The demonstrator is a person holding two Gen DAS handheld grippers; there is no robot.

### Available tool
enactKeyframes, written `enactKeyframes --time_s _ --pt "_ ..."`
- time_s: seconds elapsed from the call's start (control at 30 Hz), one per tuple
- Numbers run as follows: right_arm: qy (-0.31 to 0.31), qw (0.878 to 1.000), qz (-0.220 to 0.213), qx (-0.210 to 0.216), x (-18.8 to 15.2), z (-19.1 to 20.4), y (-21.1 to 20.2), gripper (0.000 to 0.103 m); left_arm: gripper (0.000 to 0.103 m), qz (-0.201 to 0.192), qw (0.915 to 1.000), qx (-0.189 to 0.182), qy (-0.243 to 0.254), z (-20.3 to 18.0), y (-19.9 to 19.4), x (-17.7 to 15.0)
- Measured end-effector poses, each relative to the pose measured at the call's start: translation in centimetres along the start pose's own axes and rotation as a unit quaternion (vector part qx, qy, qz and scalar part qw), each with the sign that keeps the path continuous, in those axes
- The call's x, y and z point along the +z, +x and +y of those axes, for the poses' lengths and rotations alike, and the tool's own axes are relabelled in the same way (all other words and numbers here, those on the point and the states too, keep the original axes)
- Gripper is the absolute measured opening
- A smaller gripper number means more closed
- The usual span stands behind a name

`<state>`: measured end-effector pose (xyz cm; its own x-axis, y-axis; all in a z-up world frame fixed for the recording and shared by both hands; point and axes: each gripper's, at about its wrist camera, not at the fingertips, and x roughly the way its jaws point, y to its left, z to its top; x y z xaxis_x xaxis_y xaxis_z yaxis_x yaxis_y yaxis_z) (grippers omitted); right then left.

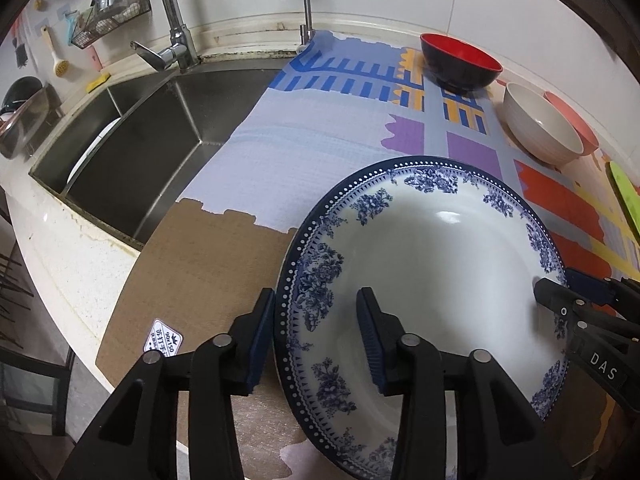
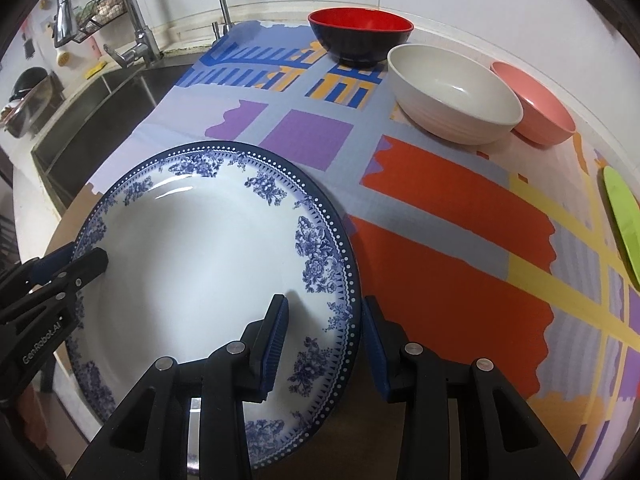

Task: Organize plates and bowls
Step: 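Carry the held plate over the first plate and lower it on top, then open both grippers to release the stacked plate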

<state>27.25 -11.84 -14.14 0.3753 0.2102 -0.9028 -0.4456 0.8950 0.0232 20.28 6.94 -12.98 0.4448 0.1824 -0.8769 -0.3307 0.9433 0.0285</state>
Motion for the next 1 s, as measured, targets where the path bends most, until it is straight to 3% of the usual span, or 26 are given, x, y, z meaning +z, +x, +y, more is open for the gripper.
enactKeyframes --time_s 0.27,0.6,1.0 --pt "-0.001 1.0 -0.001 0.004 0.1 -0.3 0.0 0.04 0.062 -0.008 0.9998 0.018 0.003 -0.6 -0.3 0.3" --pt "0.017 0.999 -0.036 0.008 0.0 -2.6 -2.1 0.04 0.063 -0.041 0.9988 -0.009 0.024 -3.1 -2.9 1.6" --pt "0.065 0.995 -0.081 -0.008 -1.1 -7.6 -6.1 0.04 0.063 -0.085 0.9914 -0.058 0.08 -9.7 -4.9 3.0"
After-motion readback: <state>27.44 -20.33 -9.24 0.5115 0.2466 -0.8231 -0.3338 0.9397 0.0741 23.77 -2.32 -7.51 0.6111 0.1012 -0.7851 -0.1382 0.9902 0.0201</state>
